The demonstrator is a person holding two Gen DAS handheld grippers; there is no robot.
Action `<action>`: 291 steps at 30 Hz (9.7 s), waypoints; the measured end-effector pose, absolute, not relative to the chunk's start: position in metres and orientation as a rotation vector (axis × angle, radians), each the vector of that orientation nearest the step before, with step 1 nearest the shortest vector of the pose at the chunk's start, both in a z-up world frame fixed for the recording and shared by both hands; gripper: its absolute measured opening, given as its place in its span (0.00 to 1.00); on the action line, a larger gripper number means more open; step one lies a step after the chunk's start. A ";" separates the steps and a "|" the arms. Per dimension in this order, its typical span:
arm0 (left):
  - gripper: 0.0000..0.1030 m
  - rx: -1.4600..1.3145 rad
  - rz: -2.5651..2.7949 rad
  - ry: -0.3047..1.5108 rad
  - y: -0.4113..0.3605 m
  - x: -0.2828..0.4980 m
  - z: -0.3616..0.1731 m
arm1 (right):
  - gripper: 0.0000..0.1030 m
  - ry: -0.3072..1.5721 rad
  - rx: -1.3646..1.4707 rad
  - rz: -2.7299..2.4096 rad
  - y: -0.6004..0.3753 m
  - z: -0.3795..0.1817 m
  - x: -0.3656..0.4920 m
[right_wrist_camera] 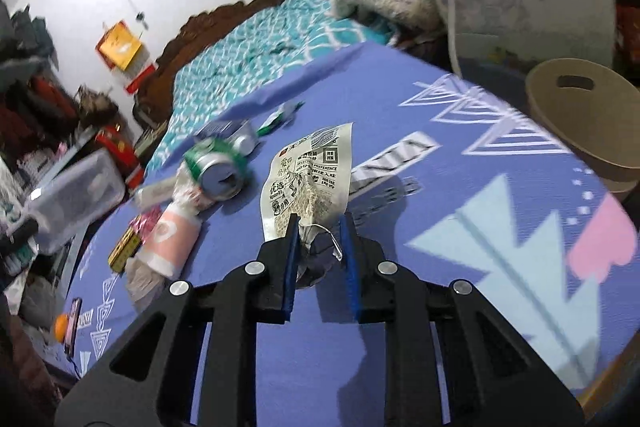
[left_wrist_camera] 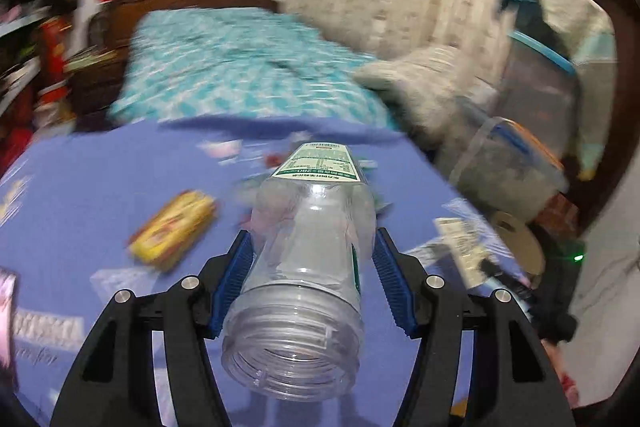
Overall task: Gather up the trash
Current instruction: 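Carry bottle and wrapper over the beige wastebasket and open both tools, then grasp the white paper ball with left tool while right grasps the pink paper cup, then carry paper ball and pink cup to the wastebasket and open both tools, then grasp the green crushed can with right tool while left grasps the red-printed tissue, then carry can and tissue over the wastebasket and open both tools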
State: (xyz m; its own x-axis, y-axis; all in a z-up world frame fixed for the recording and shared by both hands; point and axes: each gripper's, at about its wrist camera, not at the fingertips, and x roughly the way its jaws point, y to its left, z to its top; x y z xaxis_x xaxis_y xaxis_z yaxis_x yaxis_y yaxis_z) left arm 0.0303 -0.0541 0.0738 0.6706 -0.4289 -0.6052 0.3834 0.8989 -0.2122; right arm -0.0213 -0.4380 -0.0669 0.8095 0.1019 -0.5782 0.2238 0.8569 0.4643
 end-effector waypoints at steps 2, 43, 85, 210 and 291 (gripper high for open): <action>0.56 -0.032 -0.591 0.714 -0.109 0.043 0.077 | 0.22 0.606 0.569 -0.109 -0.460 -0.069 -0.031; 0.77 0.122 -0.688 0.839 -0.171 0.027 0.000 | 0.39 0.622 0.643 -0.034 -0.446 -0.068 -0.011; 0.45 -0.220 -0.548 0.936 0.003 0.040 -0.030 | 0.31 0.583 0.281 0.056 -0.306 -0.014 -0.016; 0.47 -0.177 -0.384 1.011 -0.038 0.162 -0.058 | 0.56 0.940 0.750 0.461 -0.356 -0.084 0.233; 0.12 -0.032 -0.908 1.177 -0.248 0.108 -0.054 | 0.19 0.564 1.082 0.016 -0.539 -0.105 -0.046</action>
State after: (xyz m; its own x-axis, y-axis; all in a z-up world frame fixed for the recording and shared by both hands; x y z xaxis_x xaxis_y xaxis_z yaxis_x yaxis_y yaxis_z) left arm 0.1080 -0.2480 -0.0542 0.0842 -0.6245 -0.7765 0.5930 0.6576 -0.4646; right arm -0.0460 -0.5391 -0.1050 0.8596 0.2815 -0.4264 0.2565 0.4841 0.8366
